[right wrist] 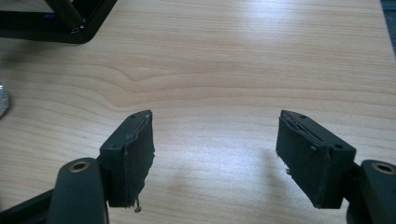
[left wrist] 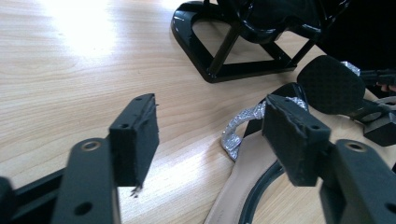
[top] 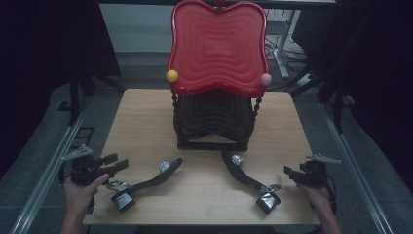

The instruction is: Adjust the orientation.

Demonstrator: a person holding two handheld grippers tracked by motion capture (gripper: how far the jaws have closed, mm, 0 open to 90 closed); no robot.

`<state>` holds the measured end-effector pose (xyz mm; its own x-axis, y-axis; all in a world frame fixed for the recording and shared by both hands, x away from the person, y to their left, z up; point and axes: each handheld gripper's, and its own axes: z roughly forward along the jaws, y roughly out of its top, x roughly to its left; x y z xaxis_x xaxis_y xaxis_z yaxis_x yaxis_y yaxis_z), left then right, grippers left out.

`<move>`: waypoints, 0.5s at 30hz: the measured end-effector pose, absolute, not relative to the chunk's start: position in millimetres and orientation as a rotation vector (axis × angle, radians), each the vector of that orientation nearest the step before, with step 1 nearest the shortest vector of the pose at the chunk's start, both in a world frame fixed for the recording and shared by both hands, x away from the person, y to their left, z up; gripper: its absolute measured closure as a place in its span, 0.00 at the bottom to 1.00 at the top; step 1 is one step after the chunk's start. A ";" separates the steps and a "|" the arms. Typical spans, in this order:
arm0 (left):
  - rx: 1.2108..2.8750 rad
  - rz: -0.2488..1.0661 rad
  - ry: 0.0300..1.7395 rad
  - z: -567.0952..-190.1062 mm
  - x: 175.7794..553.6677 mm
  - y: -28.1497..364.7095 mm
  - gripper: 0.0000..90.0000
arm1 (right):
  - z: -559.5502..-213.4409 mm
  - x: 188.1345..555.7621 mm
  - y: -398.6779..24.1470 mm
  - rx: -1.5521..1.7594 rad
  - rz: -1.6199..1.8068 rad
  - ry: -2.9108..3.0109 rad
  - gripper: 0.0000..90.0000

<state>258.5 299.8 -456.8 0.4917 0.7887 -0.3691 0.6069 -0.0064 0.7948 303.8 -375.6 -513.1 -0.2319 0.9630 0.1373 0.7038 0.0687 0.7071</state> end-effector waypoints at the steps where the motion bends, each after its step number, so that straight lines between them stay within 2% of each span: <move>1: 1.705 0.229 1.210 -457.9 258.1 299.9 0.45 | -513.4 305.0 -376.1 1.665 0.964 1.974 0.31; 6: 1.702 0.242 1.227 -456.7 255.5 301.6 0.61 | -516.3 305.8 -374.5 1.667 0.909 1.979 0.32; 11: 1.717 0.227 1.197 -454.8 252.7 303.9 0.87 | -514.4 305.5 -376.3 1.670 0.901 1.960 0.33; 12: 1.731 0.217 1.184 -453.9 251.6 302.9 0.87 | -514.8 305.7 -377.0 1.679 0.902 1.952 0.34; 13: 1.757 0.207 1.164 -452.7 249.9 300.0 0.92 | -515.2 305.3 -378.3 1.691 0.894 1.943 0.34; 15: 1.790 0.193 1.138 -451.7 248.9 294.9 0.95 | -514.5 305.0 -379.2 1.704 0.892 1.937 0.35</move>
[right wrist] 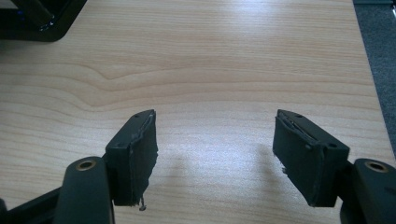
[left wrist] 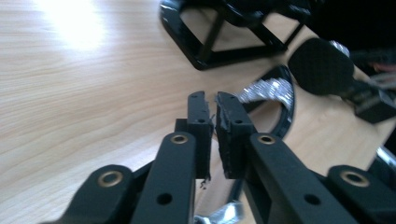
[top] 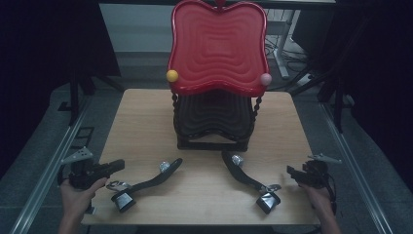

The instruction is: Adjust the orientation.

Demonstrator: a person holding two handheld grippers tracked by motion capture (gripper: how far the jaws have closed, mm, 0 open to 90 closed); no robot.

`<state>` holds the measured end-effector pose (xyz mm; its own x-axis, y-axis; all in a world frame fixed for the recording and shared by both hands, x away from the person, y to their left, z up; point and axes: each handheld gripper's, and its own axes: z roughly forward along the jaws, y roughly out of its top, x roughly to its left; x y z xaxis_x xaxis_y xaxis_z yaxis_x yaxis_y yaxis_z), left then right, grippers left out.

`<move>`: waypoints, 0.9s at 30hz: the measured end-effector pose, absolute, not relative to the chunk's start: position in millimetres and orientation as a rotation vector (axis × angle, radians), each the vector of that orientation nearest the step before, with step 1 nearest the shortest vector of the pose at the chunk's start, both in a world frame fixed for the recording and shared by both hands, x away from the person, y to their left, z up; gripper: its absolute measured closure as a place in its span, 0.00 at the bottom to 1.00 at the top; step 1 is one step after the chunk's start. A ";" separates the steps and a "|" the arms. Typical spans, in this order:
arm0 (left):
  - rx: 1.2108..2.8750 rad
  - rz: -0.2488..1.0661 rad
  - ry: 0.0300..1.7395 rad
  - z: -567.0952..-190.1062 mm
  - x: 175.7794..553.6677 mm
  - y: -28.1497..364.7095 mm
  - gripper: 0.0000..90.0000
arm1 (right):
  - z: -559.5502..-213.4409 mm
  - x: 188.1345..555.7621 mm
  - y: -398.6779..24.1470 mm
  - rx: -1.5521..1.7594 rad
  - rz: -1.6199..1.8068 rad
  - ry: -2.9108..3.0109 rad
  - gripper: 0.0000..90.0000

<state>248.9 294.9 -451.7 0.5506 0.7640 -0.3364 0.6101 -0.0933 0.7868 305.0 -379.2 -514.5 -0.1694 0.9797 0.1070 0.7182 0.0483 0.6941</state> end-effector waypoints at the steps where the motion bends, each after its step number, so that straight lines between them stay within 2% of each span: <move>1: 1.790 0.193 1.138 -451.7 248.9 294.9 0.96 | -514.2 304.9 -379.3 1.709 0.893 1.934 0.35; 10: 2.063 0.148 1.098 -459.8 260.1 241.2 0.99 | -516.5 308.3 -376.5 1.707 0.870 1.954 0.35; 13: 2.110 0.122 1.094 -460.5 262.3 226.9 0.99 | -515.1 307.6 -376.5 1.712 0.871 1.949 0.35; 27: 2.175 0.020 1.078 -471.6 263.0 195.1 0.99 | -515.8 306.4 -378.1 1.733 0.873 1.942 0.35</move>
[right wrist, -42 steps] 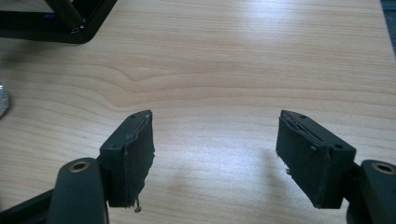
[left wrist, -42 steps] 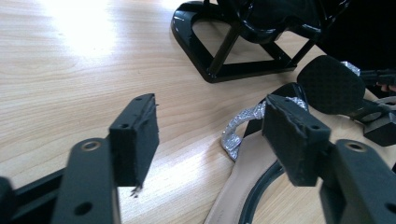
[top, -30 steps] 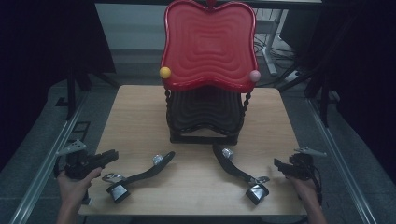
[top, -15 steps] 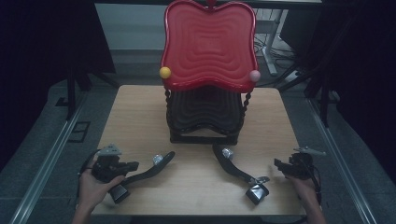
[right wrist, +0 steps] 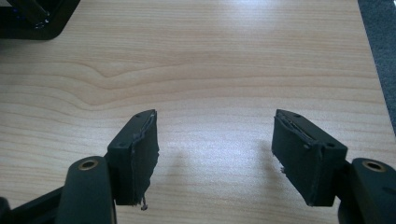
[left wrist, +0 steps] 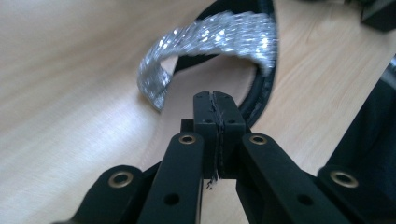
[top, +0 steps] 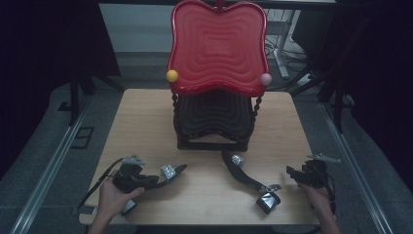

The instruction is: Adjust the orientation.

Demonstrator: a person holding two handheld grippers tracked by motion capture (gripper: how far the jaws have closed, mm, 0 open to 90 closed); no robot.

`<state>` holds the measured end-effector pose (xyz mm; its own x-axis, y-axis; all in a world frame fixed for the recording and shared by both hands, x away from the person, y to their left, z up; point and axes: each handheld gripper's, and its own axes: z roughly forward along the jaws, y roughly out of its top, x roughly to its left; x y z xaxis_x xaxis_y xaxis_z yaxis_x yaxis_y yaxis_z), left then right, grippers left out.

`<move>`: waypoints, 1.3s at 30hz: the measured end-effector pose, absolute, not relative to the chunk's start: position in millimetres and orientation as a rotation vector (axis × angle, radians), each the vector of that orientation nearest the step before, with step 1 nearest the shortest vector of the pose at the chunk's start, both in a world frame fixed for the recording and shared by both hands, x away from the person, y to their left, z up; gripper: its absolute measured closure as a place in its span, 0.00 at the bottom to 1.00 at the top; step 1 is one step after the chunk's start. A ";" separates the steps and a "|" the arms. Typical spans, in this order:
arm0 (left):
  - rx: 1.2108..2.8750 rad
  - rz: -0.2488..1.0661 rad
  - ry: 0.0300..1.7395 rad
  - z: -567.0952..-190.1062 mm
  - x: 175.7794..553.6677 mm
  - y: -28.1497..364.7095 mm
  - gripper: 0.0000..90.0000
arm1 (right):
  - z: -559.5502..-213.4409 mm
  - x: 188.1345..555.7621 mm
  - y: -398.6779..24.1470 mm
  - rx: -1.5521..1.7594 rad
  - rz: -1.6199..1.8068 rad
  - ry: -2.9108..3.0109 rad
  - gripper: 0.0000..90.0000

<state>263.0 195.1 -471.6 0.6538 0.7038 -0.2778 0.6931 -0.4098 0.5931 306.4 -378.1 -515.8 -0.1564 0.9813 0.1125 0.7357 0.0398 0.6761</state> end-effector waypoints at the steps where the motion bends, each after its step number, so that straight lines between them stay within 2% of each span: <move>1: 2.200 0.006 1.071 -475.3 261.1 190.6 0.99 | -515.9 306.2 -378.1 1.739 0.873 1.940 0.35; 11: 2.242 -0.091 1.084 -484.9 252.2 175.4 0.95 | -516.0 306.7 -379.8 1.734 0.876 1.943 0.35; 22: 2.266 -0.054 1.043 -468.8 224.4 173.5 0.95 | -514.1 304.9 -379.0 1.746 0.890 1.924 0.35; 31: 2.466 -0.085 0.891 -483.1 228.7 111.0 0.96 | -514.1 304.5 -374.0 1.737 0.890 1.933 0.35; 39: 2.475 -0.066 0.907 -498.0 243.4 95.7 1.00 | -514.5 304.5 -377.9 1.742 0.886 1.929 0.35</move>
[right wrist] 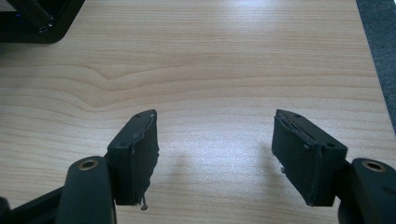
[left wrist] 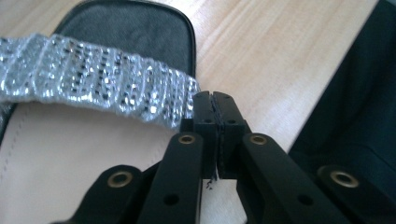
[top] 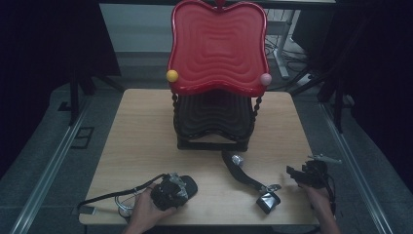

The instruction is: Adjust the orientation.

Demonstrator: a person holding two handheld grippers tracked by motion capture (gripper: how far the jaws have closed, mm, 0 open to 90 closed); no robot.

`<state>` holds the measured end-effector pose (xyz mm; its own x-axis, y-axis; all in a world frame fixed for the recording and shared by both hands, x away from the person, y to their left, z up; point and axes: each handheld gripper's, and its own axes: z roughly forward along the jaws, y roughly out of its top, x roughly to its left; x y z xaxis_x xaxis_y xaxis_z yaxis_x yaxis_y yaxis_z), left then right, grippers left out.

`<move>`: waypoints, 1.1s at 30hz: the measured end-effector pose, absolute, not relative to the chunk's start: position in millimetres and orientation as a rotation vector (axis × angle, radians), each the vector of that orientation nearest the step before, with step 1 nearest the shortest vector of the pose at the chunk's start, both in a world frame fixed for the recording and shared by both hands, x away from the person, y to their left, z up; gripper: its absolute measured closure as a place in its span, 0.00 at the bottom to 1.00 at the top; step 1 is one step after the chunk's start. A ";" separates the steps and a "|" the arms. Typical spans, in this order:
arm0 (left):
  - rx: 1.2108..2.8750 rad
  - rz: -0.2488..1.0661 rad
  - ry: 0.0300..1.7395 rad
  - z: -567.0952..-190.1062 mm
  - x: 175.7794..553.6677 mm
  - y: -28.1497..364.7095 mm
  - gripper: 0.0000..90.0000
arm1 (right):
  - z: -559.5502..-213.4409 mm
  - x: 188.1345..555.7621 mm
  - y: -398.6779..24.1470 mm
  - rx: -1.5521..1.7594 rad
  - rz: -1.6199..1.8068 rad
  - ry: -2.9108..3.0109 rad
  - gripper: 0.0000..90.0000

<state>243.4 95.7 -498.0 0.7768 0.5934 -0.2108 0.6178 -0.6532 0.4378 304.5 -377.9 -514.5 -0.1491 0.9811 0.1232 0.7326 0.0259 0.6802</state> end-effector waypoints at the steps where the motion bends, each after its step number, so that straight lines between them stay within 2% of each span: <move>1: 2.478 -0.066 0.910 -498.3 246.0 95.3 1.00 | -514.5 304.6 -378.0 1.746 0.886 1.929 0.35; 3: 2.476 -0.059 0.917 -498.2 247.6 95.5 1.00 | -514.8 304.7 -378.0 1.747 0.885 1.927 0.35; 6: 2.491 0.023 0.957 -497.8 258.4 98.6 1.00 | -514.8 304.3 -377.9 1.746 0.884 1.927 0.35; 13: 2.465 0.054 1.012 -494.0 272.9 103.9 0.99 | -515.3 305.0 -378.1 1.744 0.879 1.937 0.35; 15: 2.449 0.032 1.005 -489.4 274.1 105.3 0.93 | -515.5 304.9 -378.3 1.742 0.880 1.939 0.35; 17: 2.448 0.029 0.999 -487.8 273.4 105.7 0.83 | -515.4 304.7 -378.4 1.741 0.881 1.939 0.35; 18: 2.439 0.040 0.997 -483.9 271.7 107.5 0.83 | -515.6 304.6 -378.3 1.744 0.883 1.934 0.35; 22: 2.387 0.041 1.006 -462.2 260.1 123.3 0.57 | -515.9 305.5 -378.0 1.754 0.890 1.929 0.35; 24: 2.362 0.048 1.018 -453.2 255.8 132.8 0.55 | -515.6 305.6 -377.8 1.755 0.888 1.934 0.35; 25: 2.343 0.059 1.039 -446.6 253.6 141.6 0.49 | -516.4 306.5 -375.3 1.741 0.885 1.943 0.35; 33: 2.293 0.109 1.170 -433.1 255.9 178.9 0.35 | -515.9 307.8 -371.0 1.738 0.886 1.955 0.35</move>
